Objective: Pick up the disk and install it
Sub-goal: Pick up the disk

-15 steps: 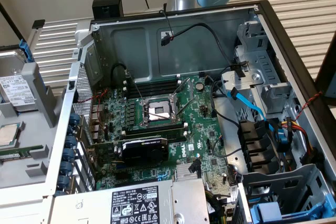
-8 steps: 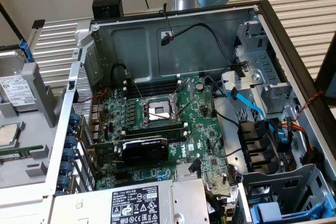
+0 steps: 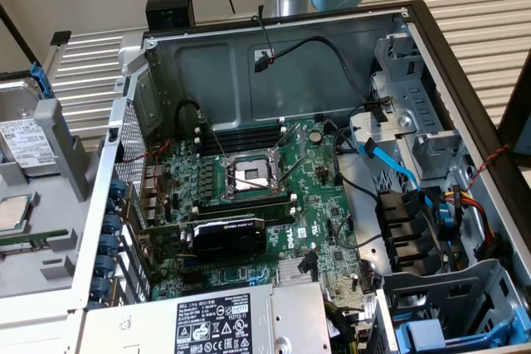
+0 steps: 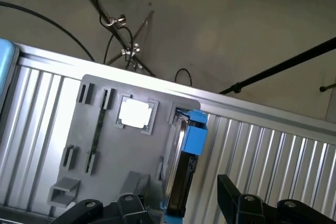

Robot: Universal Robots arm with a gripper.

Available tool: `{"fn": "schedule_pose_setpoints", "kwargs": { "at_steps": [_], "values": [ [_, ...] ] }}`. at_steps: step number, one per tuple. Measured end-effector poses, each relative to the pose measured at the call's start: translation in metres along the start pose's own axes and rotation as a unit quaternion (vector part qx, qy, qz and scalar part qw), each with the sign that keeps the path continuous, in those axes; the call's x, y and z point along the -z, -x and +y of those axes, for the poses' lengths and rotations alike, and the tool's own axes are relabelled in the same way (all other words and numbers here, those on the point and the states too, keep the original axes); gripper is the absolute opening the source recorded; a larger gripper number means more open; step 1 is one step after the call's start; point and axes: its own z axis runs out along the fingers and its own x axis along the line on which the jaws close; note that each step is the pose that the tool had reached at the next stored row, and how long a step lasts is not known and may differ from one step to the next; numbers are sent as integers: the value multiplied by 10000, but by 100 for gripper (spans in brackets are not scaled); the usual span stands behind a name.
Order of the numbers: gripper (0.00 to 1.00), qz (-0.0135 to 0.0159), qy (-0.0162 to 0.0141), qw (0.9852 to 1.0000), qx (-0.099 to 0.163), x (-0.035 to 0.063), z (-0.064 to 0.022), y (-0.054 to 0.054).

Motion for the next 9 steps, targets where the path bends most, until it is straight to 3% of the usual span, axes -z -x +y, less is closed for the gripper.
{"fn": "schedule_pose_setpoints", "kwargs": {
  "at_steps": [3,5,9],
  "values": [
    [62,-23,99,9999,-54,-24,4,12],
    [62,-29,142,9998,-111,-42,7,14],
    [62,-29,147,9995,-283,-101,15,16]
  ]
}}
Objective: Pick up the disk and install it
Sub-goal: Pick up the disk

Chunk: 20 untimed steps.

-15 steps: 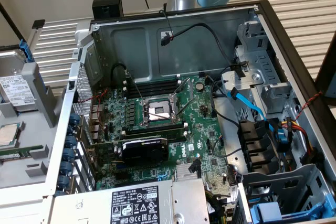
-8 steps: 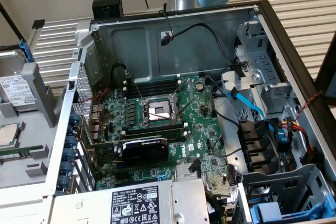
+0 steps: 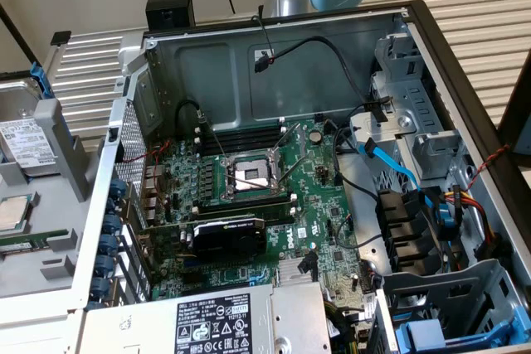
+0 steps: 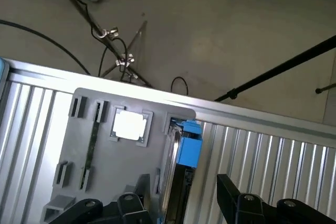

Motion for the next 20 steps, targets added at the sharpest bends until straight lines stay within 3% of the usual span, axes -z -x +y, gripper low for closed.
{"fn": "schedule_pose_setpoints", "kwargs": {
  "at_steps": [17,19,20],
  "values": [
    [62,-33,-26,9986,-519,-299,90,18],
    [62,-29,-51,9986,-523,-316,99,34],
    [62,-20,-78,9986,-523,-322,105,45]
  ]
}}
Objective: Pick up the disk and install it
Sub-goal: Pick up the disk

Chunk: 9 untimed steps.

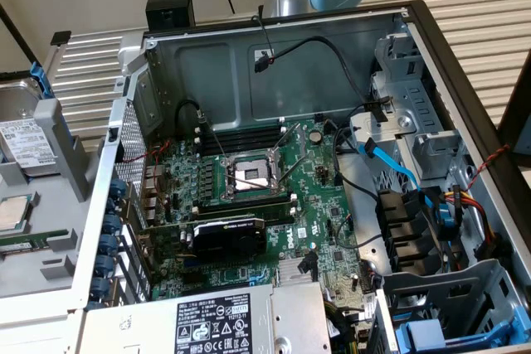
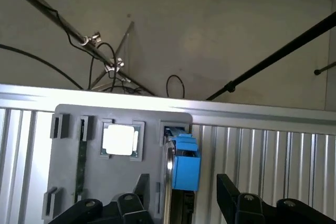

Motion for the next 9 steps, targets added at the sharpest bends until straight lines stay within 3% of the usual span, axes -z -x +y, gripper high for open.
{"fn": "schedule_pose_setpoints", "kwargs": {
  "at_steps": [2,3,5,9],
  "values": [
    [62,33,-60,10000,0,-9,14,19],
    [62,52,-75,10000,-2,-30,45,29],
    [62,63,-97,9999,-6,-49,71,37],
    [62,87,-221,9997,-41,-85,96,41]
  ]
}}
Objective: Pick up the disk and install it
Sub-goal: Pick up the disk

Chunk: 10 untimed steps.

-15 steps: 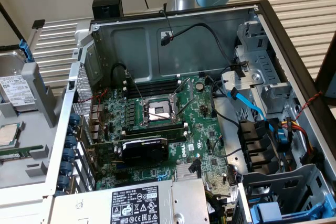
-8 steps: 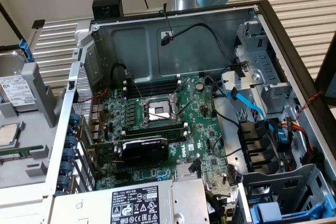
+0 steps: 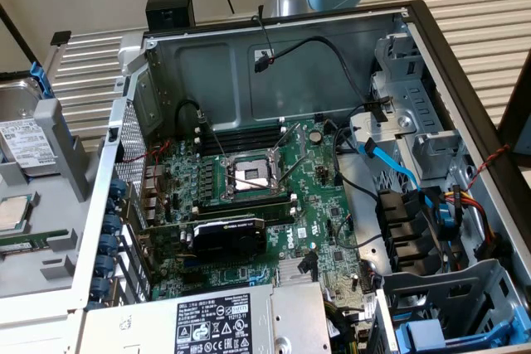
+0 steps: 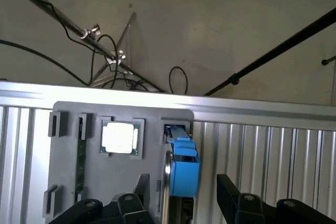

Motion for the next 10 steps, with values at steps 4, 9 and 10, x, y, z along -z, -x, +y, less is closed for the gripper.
{"fn": "schedule_pose_setpoints", "kwargs": {
  "at_steps": [4,9,10],
  "values": [
    [62,5,-33,10000,-10,-55,11,0],
    [62,5,-37,10000,-25,-146,10,0],
    [62,5,-37,10000,-26,-164,10,0]
  ]
}}
